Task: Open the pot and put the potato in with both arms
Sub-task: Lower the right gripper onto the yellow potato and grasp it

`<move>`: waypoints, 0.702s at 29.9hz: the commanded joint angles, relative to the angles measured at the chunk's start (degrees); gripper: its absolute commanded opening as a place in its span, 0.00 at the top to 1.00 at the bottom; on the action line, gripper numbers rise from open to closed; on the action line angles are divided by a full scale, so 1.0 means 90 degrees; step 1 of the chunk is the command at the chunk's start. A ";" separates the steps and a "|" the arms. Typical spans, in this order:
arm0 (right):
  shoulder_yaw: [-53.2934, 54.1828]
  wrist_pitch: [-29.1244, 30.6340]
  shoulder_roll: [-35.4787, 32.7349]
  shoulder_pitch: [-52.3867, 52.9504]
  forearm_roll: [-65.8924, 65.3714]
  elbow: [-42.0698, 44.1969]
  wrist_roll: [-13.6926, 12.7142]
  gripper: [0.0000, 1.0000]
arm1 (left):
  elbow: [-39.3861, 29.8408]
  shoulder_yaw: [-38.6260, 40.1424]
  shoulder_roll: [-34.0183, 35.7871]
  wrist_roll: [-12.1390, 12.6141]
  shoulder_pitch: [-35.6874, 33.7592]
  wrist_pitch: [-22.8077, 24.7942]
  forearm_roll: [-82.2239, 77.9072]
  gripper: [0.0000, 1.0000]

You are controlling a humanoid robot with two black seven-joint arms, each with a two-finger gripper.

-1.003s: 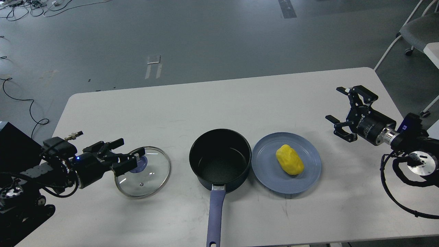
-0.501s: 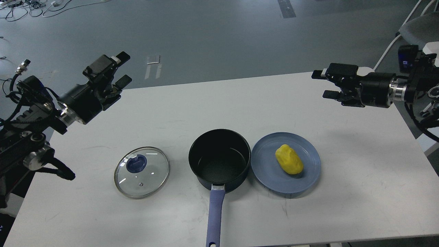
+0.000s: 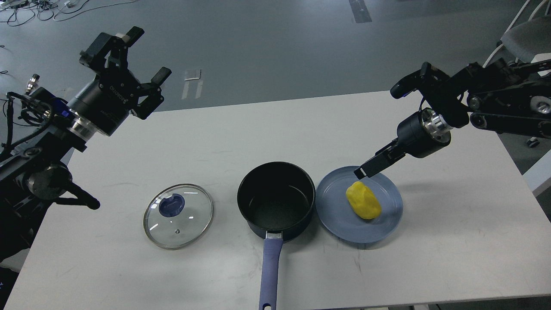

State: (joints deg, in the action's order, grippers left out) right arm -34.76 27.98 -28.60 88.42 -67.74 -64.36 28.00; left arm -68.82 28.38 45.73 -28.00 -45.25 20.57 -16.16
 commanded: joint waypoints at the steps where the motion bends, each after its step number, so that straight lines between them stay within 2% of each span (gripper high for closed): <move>1: -0.0492 0.0002 0.0530 0.0019 -0.0178 0.0051 0.0000 0.00 | -0.0009 0.0049 0.0016 0.0015 0.0008 0.0038 0.0047 0.02; 7: -0.0981 0.0002 0.1117 -0.0020 -0.0178 0.0325 0.0000 0.00 | -0.0029 0.0069 0.0007 0.0025 0.0008 0.0106 0.0057 0.02; 21: -0.1070 0.0002 0.1342 -0.0215 -0.0159 0.0666 0.0000 0.00 | -0.0068 0.0137 -0.0003 0.0015 0.0008 0.0194 0.0057 0.02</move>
State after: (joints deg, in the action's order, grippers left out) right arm -44.38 28.00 -17.00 86.97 -69.19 -58.84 28.00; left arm -69.43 29.35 45.70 -27.79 -45.18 22.17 -15.64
